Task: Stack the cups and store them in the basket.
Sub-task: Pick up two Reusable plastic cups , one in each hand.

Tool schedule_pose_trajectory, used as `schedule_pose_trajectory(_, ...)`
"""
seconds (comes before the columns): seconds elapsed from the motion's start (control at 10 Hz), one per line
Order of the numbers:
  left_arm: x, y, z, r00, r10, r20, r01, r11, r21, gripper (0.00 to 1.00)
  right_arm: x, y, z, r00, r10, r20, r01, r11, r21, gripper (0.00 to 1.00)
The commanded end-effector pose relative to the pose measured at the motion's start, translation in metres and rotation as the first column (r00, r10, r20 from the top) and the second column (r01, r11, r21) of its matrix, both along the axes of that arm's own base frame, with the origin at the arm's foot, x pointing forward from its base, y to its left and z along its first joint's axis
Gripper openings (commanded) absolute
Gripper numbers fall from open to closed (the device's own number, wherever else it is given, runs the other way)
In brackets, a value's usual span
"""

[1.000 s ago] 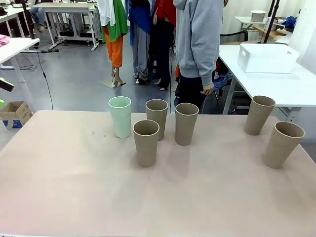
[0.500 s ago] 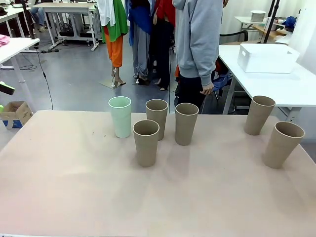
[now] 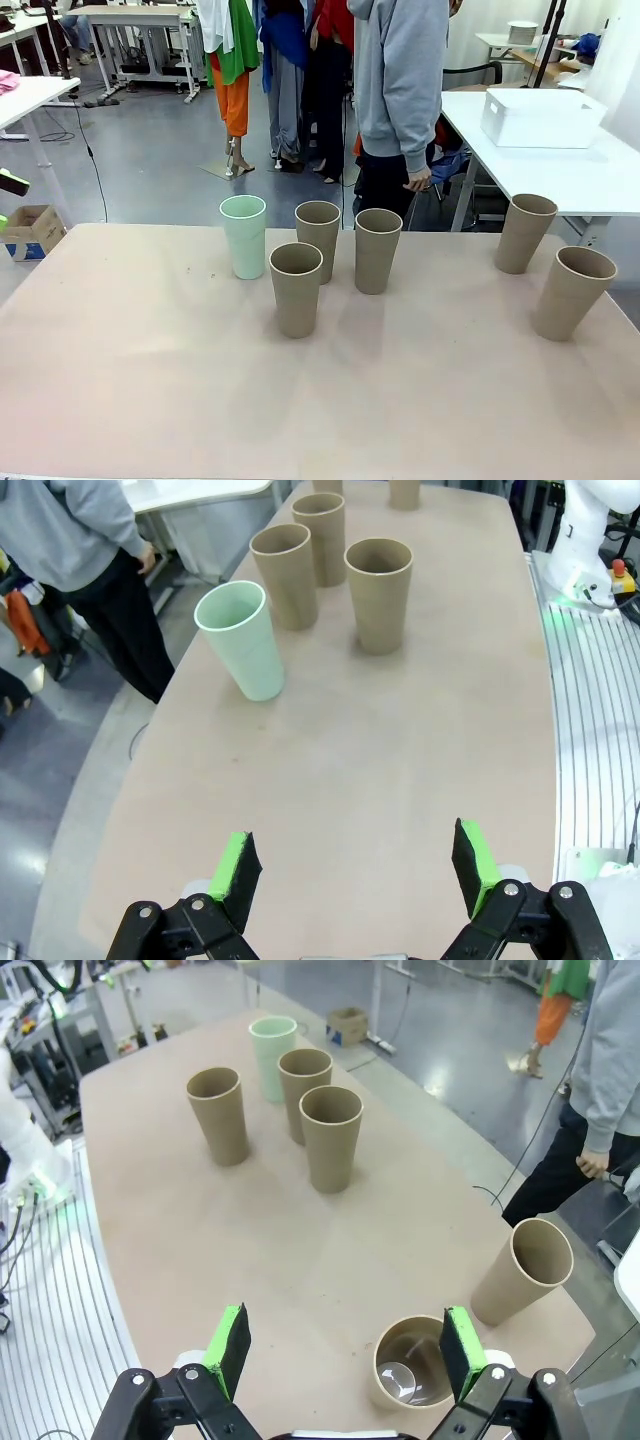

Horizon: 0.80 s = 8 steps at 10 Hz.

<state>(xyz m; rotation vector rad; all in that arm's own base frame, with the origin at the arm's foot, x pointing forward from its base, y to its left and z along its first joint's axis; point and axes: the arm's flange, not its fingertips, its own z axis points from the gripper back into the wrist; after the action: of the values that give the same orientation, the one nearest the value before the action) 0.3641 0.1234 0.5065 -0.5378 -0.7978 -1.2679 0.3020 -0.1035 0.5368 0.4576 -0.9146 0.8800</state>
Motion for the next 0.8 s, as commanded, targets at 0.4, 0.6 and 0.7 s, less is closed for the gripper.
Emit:
schedule_pose_trajectory(0.4, 0.0014, 0.0011, 0.0012, 1.000, -0.018, 0.024, 0.018, 1.000, -0.021, 1.00, 0.0013, -0.0017, 0.0003, 1.000, 0.020, 0.020, -0.021, 1.000, 0.007, 1.00)
schedule_pose_trajectory(0.6, 0.0014, 0.0011, 0.0012, 1.000, -0.018, 0.024, 0.018, 1.000, -0.021, 1.00, 0.0013, -0.0017, 0.0003, 1.000, 0.020, 0.020, -0.021, 1.000, 0.007, 1.00)
schedule_pose_trajectory(0.7, 0.0014, 0.0011, 0.0012, 1.000, -0.018, 0.024, 0.018, 1.000, -0.021, 1.00, 0.0013, -0.0017, 0.0003, 1.000, 0.020, 0.020, -0.021, 1.000, 0.007, 1.00)
